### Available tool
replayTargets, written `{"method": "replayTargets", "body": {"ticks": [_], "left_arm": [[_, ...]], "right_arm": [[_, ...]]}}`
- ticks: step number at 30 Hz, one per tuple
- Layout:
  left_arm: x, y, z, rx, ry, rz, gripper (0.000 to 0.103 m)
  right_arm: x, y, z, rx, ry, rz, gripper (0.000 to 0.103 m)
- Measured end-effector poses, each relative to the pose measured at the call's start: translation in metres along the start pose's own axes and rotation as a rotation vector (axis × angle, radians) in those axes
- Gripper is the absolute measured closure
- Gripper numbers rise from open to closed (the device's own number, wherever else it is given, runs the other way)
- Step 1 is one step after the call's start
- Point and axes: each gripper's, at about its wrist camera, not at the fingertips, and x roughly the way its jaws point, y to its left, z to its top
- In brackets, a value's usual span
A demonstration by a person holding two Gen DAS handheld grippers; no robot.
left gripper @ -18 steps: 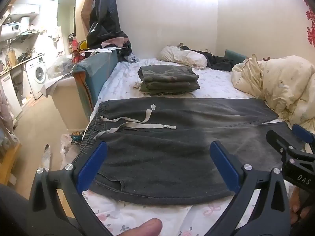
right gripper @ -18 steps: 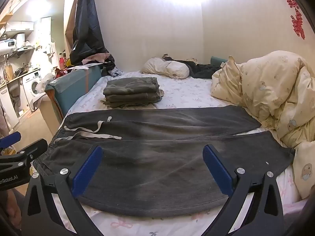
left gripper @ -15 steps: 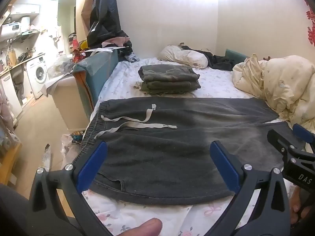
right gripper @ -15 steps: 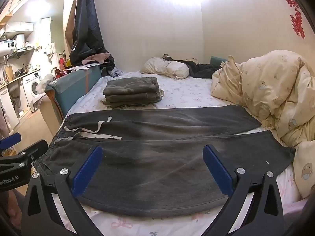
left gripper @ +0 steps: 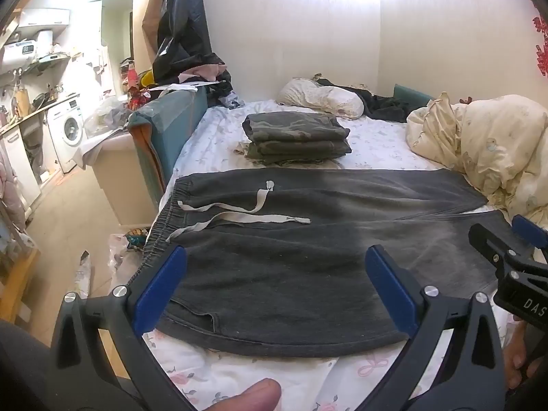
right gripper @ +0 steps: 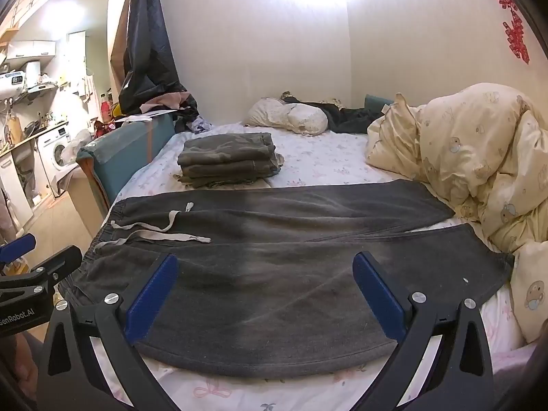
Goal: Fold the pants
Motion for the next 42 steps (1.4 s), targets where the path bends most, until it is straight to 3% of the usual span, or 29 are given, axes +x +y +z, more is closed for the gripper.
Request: {"method": "replayTargets", "body": {"ticks": [42], "left_arm": [[-0.0026,0.0000,-0.0006,0.003,0.002,0.007,0.000]], "right_arm": [[0.0041,0.0010,-0.0050,-0.007,0.014,0.001,0.000]]}}
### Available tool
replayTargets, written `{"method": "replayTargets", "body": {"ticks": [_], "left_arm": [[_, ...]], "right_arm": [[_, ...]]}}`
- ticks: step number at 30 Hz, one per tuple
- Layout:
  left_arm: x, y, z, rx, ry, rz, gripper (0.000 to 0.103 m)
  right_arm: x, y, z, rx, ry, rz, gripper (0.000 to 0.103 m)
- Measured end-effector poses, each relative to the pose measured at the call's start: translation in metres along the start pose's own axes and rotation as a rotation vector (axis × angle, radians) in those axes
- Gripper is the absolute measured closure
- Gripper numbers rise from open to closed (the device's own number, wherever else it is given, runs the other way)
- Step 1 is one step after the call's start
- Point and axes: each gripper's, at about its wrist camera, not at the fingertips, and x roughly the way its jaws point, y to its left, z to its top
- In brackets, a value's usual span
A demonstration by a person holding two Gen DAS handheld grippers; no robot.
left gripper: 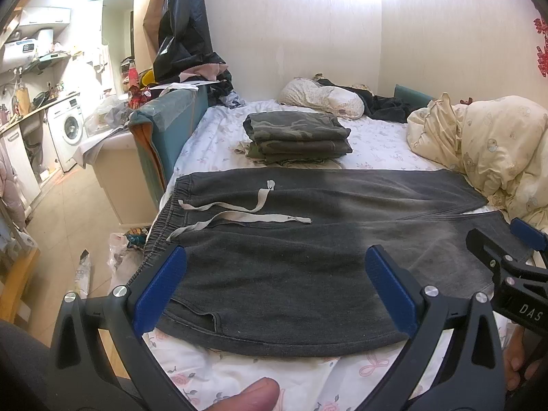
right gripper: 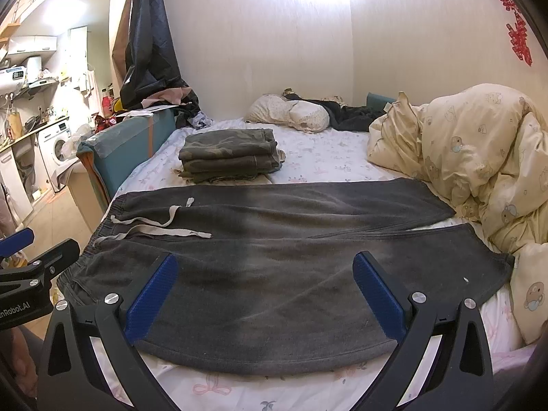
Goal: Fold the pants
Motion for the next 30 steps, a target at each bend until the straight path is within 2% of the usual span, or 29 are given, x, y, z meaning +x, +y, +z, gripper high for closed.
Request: {"method": "replayTargets", "body": {"ticks": [30], "left_arm": [[0.0007,0.0012,0.0000,0.000,-0.001,-0.002,0.000]], "right_arm": [[-0.0010,-0.0002,0.0012,-0.003,0.000,0.002,0.000]]}}
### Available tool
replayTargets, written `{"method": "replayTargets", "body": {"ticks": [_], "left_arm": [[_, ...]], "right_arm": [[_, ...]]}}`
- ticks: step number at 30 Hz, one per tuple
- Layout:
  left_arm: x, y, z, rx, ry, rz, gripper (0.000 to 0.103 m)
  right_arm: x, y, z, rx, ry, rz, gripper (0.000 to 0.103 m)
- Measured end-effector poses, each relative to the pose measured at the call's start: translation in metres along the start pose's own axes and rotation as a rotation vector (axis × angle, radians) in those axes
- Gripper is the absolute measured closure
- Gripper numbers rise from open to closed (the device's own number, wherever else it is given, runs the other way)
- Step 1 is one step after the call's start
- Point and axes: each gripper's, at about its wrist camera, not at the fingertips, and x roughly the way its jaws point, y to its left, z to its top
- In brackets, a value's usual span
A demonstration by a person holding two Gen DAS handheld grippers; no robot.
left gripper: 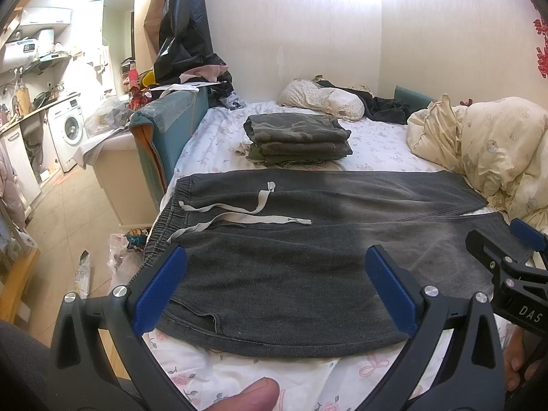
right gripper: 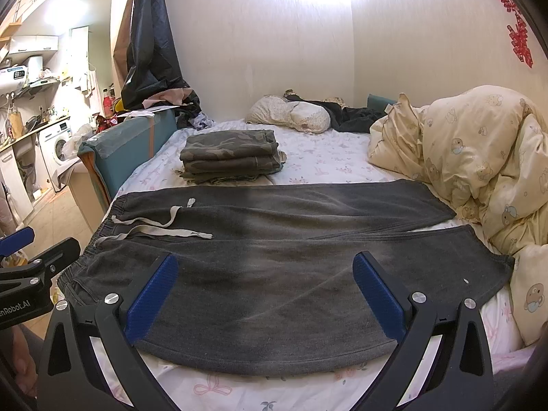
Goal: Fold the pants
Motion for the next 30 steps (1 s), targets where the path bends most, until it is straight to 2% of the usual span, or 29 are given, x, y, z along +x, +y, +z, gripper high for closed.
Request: {"method": "replayTargets", "body": {"ticks": [6,9,12,16,20,22,24,27,30], "left_arm": [[0.000,0.000,0.000,0.002,0.001,0.002,0.000],[0.001,0.003,0.004,0.003,0.009,0.001,0.000],[0.006,0.010,0.017,0.011,0.033,0.034,0.000],[0.020,0.041,0.040,-0.042,0.071,0.058,0.000],[0.054,0.090,0.061,-0.122,0.172,0.117,0.000],[0.077,0.116,0.069,-0.153,0.227,0.174,0.001],[0.098,0.132,0.071,-0.165,0.295,0.188,0.001],[0.134,0.159,0.061,-0.200,0.398,0.212,0.000],[0.159,0.187,0.035,-0.269,0.512,0.254,0.001]], "right_arm": [[-0.001,-0.001,0.001,0.001,0.001,0.003,0.000],[0.002,-0.004,0.007,0.021,0.034,0.031,0.000],[0.007,-0.010,0.024,0.023,0.056,0.077,0.000],[0.017,-0.020,0.045,0.017,0.052,0.090,0.000],[0.048,-0.036,0.058,0.017,0.085,0.083,0.000],[0.075,-0.050,0.061,0.045,0.144,0.087,0.000],[0.093,-0.060,0.061,0.059,0.200,0.084,0.000],[0.115,-0.082,0.057,0.113,0.255,0.062,0.000],[0.131,-0.114,0.050,0.235,0.318,0.032,0.000]]}}
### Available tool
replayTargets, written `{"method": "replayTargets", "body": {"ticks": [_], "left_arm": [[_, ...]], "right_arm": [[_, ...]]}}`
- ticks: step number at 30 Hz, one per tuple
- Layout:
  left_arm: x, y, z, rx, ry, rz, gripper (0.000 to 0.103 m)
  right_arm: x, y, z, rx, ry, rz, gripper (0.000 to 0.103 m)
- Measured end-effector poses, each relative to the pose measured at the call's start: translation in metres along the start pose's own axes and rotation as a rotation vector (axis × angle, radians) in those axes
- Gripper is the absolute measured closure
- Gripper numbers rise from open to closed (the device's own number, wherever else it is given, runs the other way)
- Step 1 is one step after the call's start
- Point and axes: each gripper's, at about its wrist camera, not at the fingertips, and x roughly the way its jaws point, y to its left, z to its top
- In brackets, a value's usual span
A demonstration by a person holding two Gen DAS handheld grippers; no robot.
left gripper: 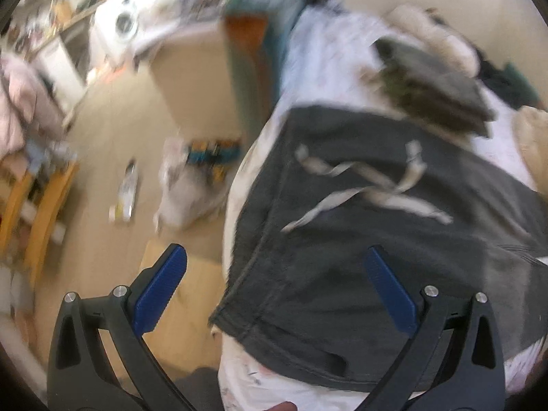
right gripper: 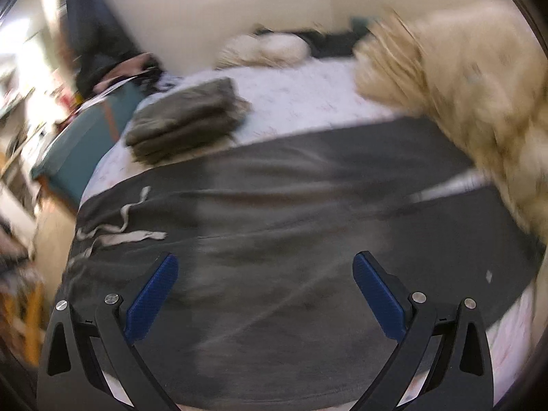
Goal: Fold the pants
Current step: 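Grasp the waistband corner of the grey sweatpants with the left tool, then lift the waistband with the left tool while the right tool grasps a leg hem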
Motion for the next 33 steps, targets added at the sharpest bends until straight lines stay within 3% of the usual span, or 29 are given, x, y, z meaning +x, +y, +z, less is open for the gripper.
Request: {"method": "replayTargets", "body": {"ticks": [4,9,11,12,14,15,16,19,21,24,27,30,33], "left_arm": [[0.040,0.030,-0.026,-0.110,0.118,0.022,0.001],[0.091,0.036,-0.067,-0.166,0.260,-0.017,0.002],[0.104,0.036,-0.076,-0.194,0.285,-0.042,0.010],[0.107,0.035,-0.078,-0.217,0.284,-0.061,0.013],[0.100,0.032,-0.076,-0.226,0.235,-0.046,0.032],[0.092,0.028,-0.071,-0.196,0.198,-0.048,0.051],[0.084,0.023,-0.068,-0.166,0.177,-0.056,0.063],[0.057,0.012,-0.064,-0.108,0.093,-0.076,0.084],[0.039,0.012,-0.062,-0.108,0.047,-0.094,0.084],[0.018,0.016,-0.057,-0.150,-0.019,-0.196,0.090],[0.017,0.016,-0.054,-0.134,-0.021,-0.219,0.091],[0.027,0.019,-0.057,-0.137,0.024,-0.158,0.091],[0.040,0.019,-0.062,-0.139,0.073,-0.096,0.090]], "right_arm": [[0.006,-0.027,0.001,0.074,0.000,-0.055,0.000],[0.008,-0.033,0.003,0.139,0.007,-0.021,0.000],[0.008,-0.029,0.003,0.132,0.005,-0.010,0.000],[0.007,-0.027,0.003,0.124,-0.001,-0.007,0.000],[0.005,-0.023,0.004,0.109,-0.014,-0.013,0.000],[0.002,-0.023,0.004,0.098,-0.026,-0.024,0.000],[0.000,-0.023,0.003,0.093,-0.031,-0.032,0.000],[-0.006,-0.032,0.001,0.115,-0.035,-0.049,0.000],[-0.008,-0.039,0.000,0.143,-0.034,-0.050,0.000],[-0.009,-0.045,0.000,0.172,-0.032,-0.045,0.000],[-0.010,-0.044,-0.002,0.164,-0.035,-0.049,0.000],[-0.008,-0.037,-0.004,0.145,-0.028,-0.046,0.000],[-0.001,-0.042,-0.015,0.192,0.039,-0.022,0.000]]}}
